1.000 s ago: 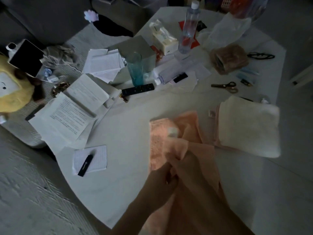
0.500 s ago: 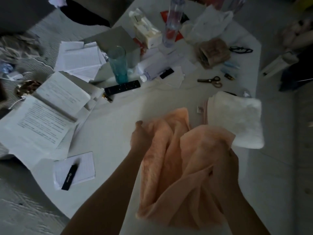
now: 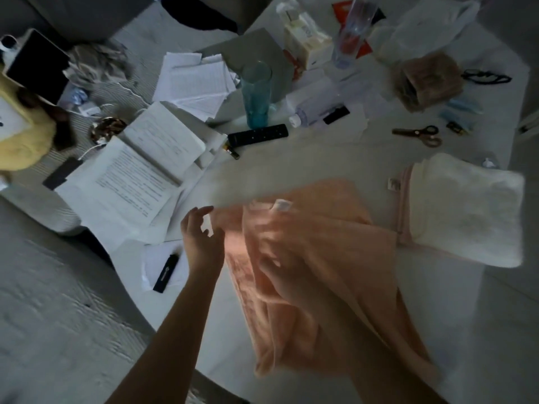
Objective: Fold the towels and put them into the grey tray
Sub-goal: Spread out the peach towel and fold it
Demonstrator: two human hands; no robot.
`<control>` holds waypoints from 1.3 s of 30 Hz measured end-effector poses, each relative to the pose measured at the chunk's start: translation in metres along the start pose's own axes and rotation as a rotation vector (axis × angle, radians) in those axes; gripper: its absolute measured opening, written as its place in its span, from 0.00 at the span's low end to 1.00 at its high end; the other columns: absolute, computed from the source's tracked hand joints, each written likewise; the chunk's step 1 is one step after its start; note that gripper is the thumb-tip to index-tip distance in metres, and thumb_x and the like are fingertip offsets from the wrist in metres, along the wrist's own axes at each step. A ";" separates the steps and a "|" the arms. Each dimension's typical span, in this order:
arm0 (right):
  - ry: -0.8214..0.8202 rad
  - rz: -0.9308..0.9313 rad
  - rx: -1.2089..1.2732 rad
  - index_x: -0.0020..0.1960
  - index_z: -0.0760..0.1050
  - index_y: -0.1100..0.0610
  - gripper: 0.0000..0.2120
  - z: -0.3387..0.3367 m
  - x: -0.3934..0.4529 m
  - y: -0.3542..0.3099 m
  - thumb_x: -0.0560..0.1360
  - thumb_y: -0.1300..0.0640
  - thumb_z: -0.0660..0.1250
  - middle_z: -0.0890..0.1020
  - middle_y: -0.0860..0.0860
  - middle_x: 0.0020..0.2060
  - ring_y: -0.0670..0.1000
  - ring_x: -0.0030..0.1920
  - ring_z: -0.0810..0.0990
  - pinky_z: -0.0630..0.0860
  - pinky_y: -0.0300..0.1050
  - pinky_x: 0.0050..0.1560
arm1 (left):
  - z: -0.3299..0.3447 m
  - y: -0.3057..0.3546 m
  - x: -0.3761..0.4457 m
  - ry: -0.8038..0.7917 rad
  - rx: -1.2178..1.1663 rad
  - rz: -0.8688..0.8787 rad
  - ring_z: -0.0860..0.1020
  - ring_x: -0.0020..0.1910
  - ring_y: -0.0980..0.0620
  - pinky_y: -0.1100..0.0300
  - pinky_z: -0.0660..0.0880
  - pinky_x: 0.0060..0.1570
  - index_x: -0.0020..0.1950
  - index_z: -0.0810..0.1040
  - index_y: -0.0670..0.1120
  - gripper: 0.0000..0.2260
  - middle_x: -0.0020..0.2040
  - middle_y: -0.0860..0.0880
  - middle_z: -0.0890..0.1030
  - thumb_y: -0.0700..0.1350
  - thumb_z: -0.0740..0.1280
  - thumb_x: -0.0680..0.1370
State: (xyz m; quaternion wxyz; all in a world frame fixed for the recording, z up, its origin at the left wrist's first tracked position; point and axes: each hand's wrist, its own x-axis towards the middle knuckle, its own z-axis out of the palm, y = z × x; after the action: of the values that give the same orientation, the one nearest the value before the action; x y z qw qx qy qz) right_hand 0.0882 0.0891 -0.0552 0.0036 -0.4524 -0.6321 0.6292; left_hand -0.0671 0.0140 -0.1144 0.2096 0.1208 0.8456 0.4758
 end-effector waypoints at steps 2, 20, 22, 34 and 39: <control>-0.020 0.048 -0.069 0.58 0.80 0.53 0.11 0.002 0.005 0.018 0.79 0.54 0.63 0.85 0.48 0.51 0.46 0.52 0.82 0.78 0.42 0.56 | 0.001 -0.003 -0.010 0.037 0.061 0.087 0.76 0.62 0.50 0.55 0.77 0.58 0.59 0.77 0.50 0.16 0.65 0.47 0.74 0.35 0.68 0.76; 0.628 0.319 -0.771 0.60 0.75 0.60 0.13 -0.146 0.039 0.068 0.78 0.57 0.61 0.79 0.63 0.56 0.62 0.56 0.78 0.75 0.52 0.54 | 0.032 0.010 0.001 -0.247 -0.131 -0.089 0.69 0.30 0.54 0.54 0.66 0.32 0.34 0.75 0.47 0.12 0.26 0.52 0.72 0.48 0.68 0.76; 0.674 0.199 -0.710 0.54 0.77 0.61 0.11 -0.151 0.042 0.055 0.77 0.58 0.61 0.79 0.62 0.52 0.62 0.53 0.78 0.73 0.50 0.50 | 0.023 0.008 0.000 -0.184 -0.172 -0.047 0.71 0.31 0.55 0.54 0.68 0.32 0.36 0.75 0.47 0.12 0.29 0.49 0.73 0.50 0.67 0.77; 0.612 0.106 -0.849 0.62 0.71 0.59 0.17 -0.153 0.122 0.031 0.76 0.53 0.63 0.75 0.62 0.60 0.64 0.60 0.75 0.73 0.56 0.59 | 0.038 -0.012 0.032 -0.090 0.086 -0.183 0.75 0.40 0.61 0.65 0.69 0.34 0.65 0.72 0.46 0.15 0.48 0.52 0.79 0.49 0.65 0.80; 0.672 0.060 -0.809 0.63 0.73 0.61 0.21 -0.159 0.082 0.083 0.73 0.56 0.70 0.77 0.65 0.58 0.65 0.60 0.74 0.69 0.56 0.59 | 0.016 -0.031 -0.011 -0.140 0.111 -0.205 0.80 0.36 0.62 0.71 0.71 0.27 0.69 0.69 0.49 0.23 0.43 0.56 0.80 0.53 0.70 0.77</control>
State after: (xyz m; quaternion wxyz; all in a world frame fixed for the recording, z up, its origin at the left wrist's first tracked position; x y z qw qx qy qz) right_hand 0.1778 0.2455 -0.1347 0.0131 -0.6124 -0.7751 0.1552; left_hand -0.0497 0.0056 -0.1454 0.3086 0.0779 0.8619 0.3948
